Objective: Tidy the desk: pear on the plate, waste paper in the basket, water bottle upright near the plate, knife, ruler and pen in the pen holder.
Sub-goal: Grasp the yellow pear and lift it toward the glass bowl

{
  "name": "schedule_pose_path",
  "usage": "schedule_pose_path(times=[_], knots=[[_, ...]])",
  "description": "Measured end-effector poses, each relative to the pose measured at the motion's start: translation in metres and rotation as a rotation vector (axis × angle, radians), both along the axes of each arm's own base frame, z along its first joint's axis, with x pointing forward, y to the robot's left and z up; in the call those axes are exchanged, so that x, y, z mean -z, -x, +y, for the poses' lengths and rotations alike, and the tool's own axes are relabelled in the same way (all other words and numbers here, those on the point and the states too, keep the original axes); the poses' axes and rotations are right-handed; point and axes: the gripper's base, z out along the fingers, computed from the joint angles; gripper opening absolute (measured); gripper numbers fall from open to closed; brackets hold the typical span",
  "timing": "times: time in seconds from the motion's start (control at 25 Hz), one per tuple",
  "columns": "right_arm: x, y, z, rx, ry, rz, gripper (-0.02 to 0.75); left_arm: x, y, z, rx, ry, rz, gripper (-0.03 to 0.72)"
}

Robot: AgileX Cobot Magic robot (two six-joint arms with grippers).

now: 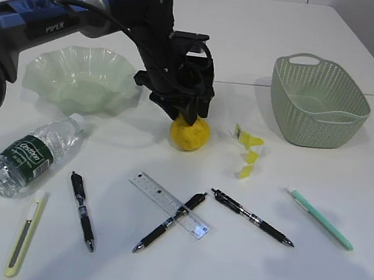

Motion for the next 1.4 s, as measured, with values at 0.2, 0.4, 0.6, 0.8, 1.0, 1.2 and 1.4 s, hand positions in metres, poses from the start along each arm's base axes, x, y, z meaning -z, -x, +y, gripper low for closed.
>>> schedule_pose_path(times=[0.2,0.4,0.6,0.8,1.0,1.2,1.4], knots=[[0.0,0.0,0.0,0.0,0.0,0.0,0.496,-0.0005,0.0008,0.0003,0.002,-0.003,0.007,0.247],[0.0,0.0,0.0,0.0,0.0,0.0,0.496,-0.0004,0.0011,0.0005,0.003,-0.005,0.01,0.247],[0.0,0.0,0.0,0.0,0.0,0.0,0.496,-0.0004,0.0011,0.0005,0.003,-0.005,0.01,0.253],[0.0,0.0,0.0,0.0,0.0,0.0,0.496,-0.0012,0.0025,0.0012,0.006,-0.013,0.023,0.298],[0.0,0.0,0.0,0.0,0.0,0.0,0.496,-0.0011,0.0027,0.0013,0.007,-0.014,0.025,0.305],[0.0,0.0,0.0,0.0,0.0,0.0,0.496,-0.0011,0.0028,0.0013,0.007,-0.014,0.025,0.307],[0.0,0.0,0.0,0.0,0.0,0.0,0.496,-0.0011,0.0029,0.0014,0.007,-0.015,0.027,0.351]])
